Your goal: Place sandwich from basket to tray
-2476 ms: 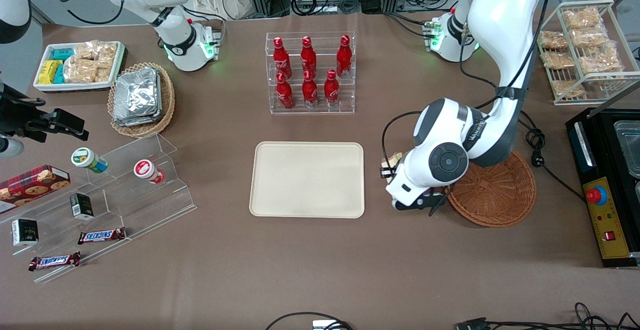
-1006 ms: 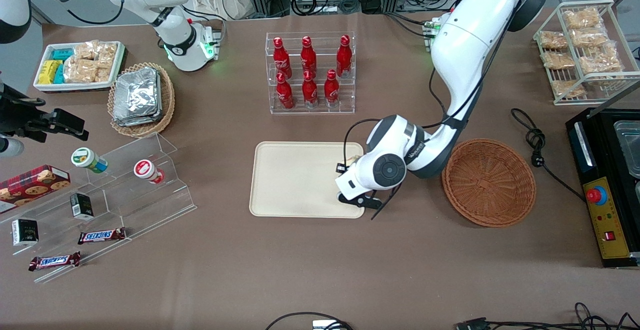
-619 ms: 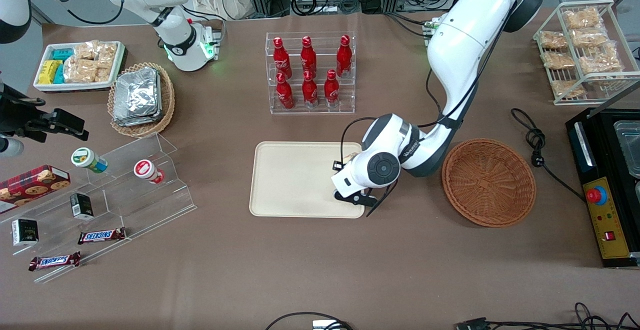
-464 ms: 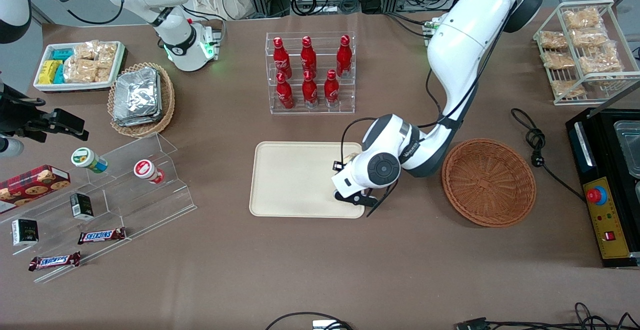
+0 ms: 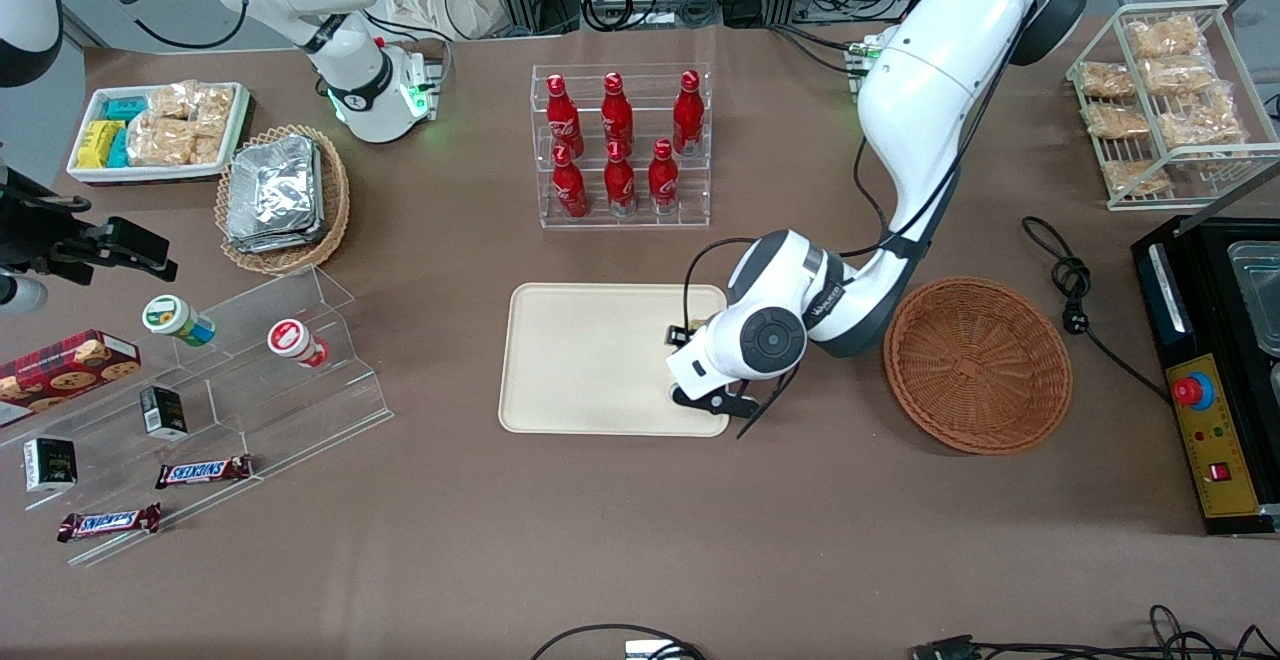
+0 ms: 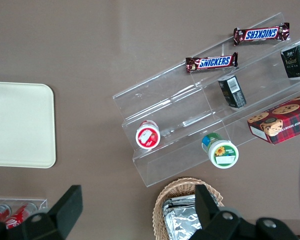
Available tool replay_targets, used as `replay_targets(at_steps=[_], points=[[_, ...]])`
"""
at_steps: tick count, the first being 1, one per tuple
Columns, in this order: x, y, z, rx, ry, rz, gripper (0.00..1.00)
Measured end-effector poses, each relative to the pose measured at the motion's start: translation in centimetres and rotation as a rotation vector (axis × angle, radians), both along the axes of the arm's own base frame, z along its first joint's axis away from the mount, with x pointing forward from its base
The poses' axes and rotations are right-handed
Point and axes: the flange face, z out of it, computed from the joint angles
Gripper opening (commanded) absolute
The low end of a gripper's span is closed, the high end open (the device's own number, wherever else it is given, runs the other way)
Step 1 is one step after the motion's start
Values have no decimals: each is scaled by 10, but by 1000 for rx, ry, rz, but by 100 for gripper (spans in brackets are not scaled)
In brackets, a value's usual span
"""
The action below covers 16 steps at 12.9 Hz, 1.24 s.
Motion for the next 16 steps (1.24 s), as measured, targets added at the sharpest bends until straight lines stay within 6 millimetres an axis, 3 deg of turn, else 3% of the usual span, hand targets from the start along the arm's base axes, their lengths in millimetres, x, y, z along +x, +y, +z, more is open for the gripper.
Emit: replay_targets(at_steps=[2,4,7,9,11,13,16], points=[[19,13,24,-15,-35,45,78],[40,38,62,-32,-83,97,78],[61,105,129,-2,-89,157,78],[61,149,169,122,-122,134,78],[53,177,203,292,-168,31,78],[46,207,236,342,-175,-37,78],[42,278,288,351,-180,26,78]])
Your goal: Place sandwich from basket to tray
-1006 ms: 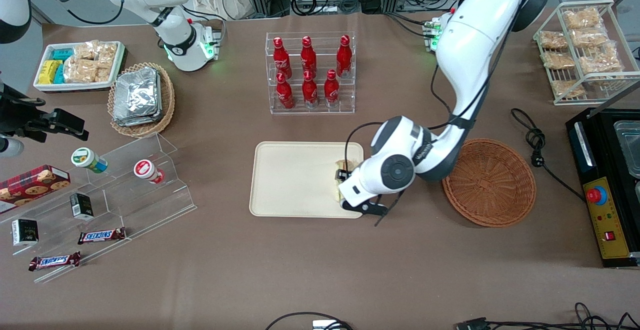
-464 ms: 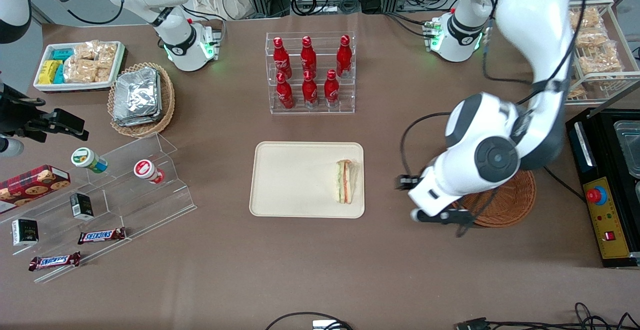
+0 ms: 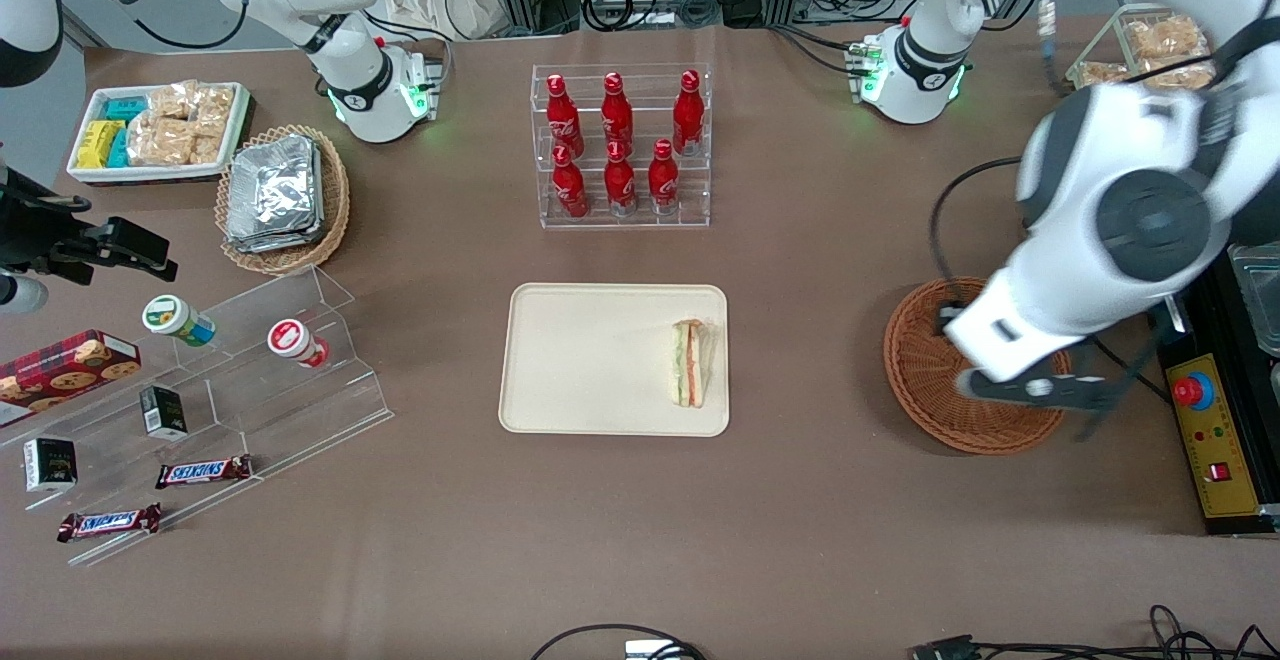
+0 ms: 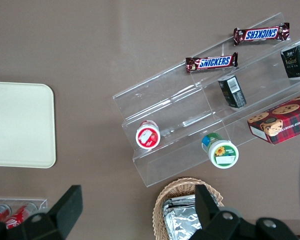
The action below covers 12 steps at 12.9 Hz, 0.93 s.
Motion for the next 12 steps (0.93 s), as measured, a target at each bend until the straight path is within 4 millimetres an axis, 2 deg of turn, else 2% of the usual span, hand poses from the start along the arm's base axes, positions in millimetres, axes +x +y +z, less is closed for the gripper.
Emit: replay_targets(at_steps=[4,5,6,9,12], points=[[-24,61,57,15,-14,70,91],[-29,73,67,17,-13,70,100],[-33,87,72,20,-9,82,100],[-34,119,56,2,34,124,100],[-35,119,50,-43,54,132,100]])
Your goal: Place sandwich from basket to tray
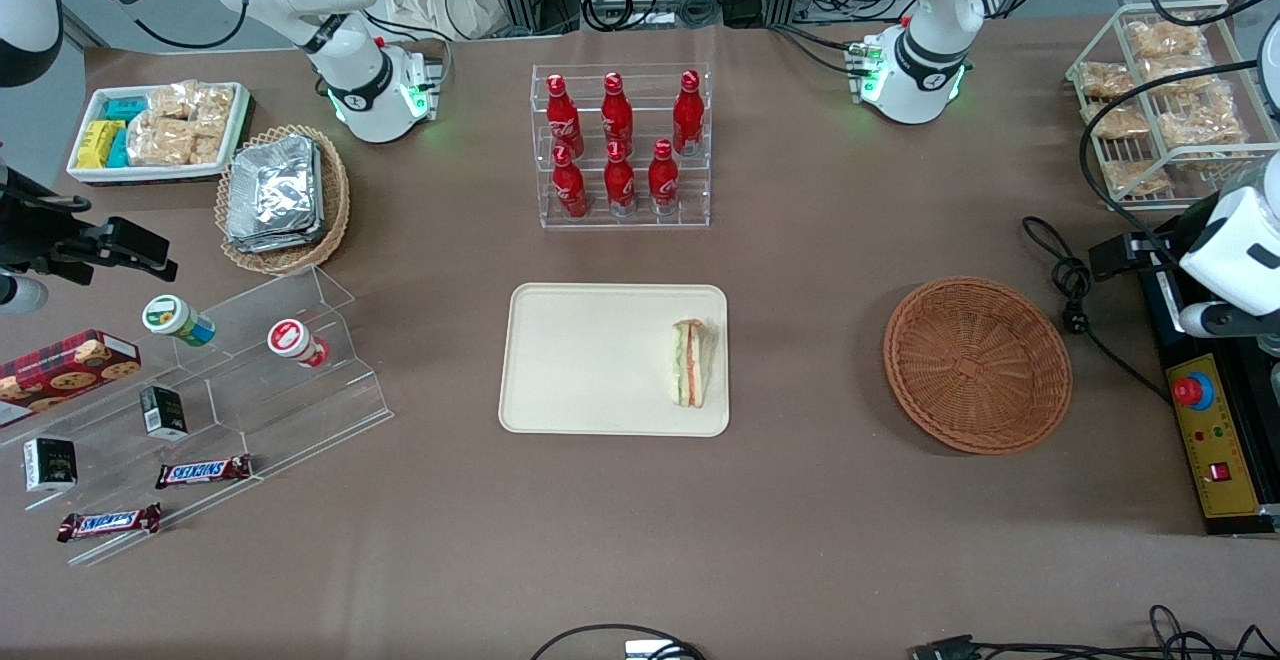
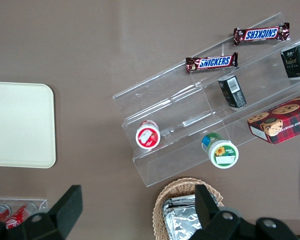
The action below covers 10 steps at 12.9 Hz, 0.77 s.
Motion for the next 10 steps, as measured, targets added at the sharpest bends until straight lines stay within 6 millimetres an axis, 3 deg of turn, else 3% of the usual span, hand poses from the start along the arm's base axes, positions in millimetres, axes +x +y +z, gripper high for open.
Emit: replay_targets(at_steps=[3,7,10], points=[[-6,-6,-3,-8,14,-7,100],[-35,-23,-10,-27,11,-15,100],[-51,-27,-4,-8,-13,43,100]])
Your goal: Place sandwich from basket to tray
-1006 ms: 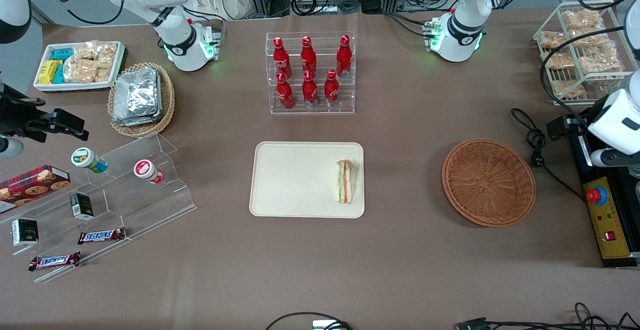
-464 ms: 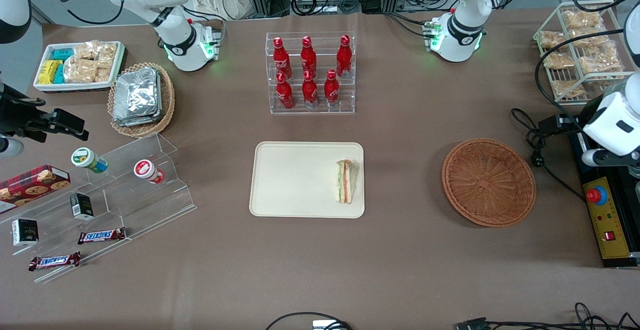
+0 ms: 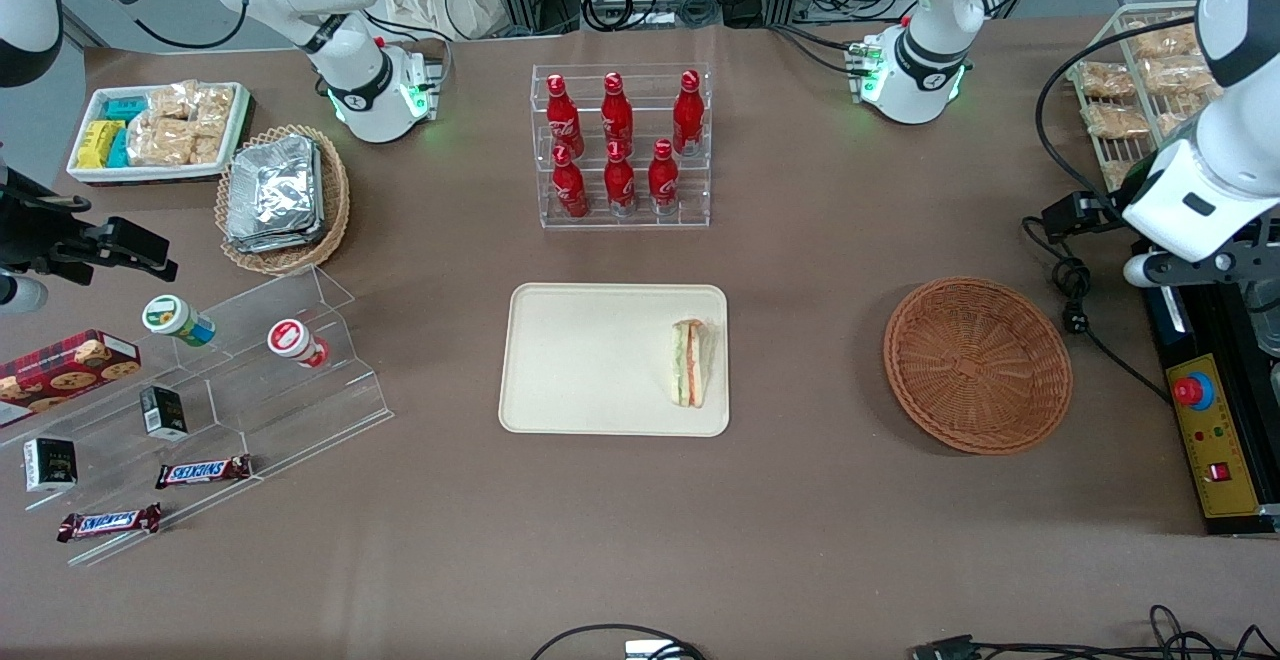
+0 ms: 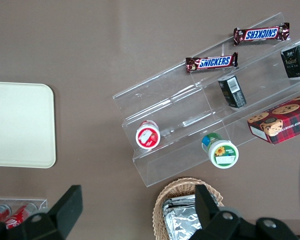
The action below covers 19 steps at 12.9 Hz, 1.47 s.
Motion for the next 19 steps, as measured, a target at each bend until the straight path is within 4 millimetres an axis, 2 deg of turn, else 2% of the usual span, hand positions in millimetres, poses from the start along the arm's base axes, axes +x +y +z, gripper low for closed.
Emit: replay_targets(at_steps=[9,13,19], points=[[7,-4,4,-5,-47,-3,100],[9,0,5,-15,-56,-74,100],[13,1,-3,-18,-44,-79,100]])
